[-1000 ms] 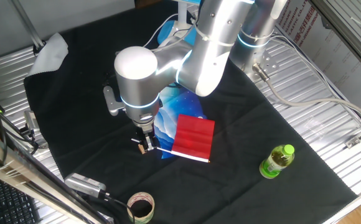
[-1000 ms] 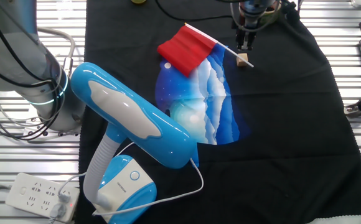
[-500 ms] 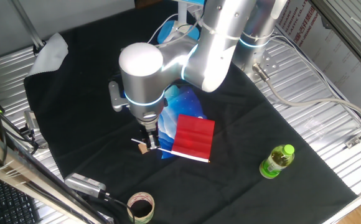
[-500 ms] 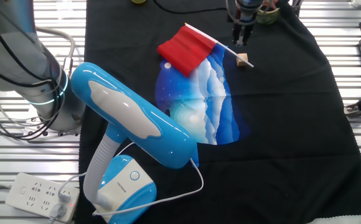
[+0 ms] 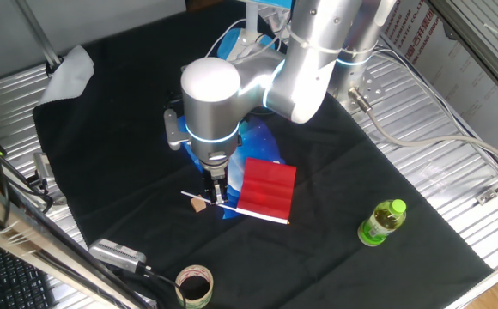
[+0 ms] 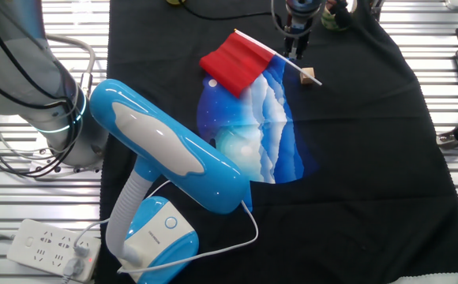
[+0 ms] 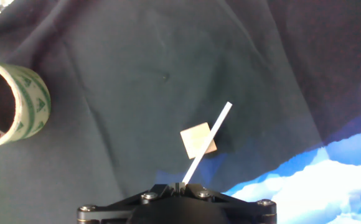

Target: Wave the flag

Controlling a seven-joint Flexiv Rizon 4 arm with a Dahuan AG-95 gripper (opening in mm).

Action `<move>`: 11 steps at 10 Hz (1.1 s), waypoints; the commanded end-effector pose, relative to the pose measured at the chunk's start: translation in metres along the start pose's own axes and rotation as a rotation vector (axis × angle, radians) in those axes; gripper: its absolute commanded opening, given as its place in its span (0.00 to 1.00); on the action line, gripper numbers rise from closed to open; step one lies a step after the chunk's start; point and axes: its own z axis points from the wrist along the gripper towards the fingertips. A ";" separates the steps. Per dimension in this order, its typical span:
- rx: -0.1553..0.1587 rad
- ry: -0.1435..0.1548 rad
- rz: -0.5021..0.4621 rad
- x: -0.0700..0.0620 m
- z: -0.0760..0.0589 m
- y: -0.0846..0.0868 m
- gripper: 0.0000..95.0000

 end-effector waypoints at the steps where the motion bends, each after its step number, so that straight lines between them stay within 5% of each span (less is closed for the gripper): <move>1: 0.003 0.000 0.001 0.000 0.001 -0.001 0.00; 9: 0.006 0.009 0.001 -0.001 0.006 0.003 0.00; 10: 0.006 0.008 0.000 -0.001 0.006 0.003 0.20; 11: 0.004 0.006 -0.004 0.000 0.006 0.003 0.20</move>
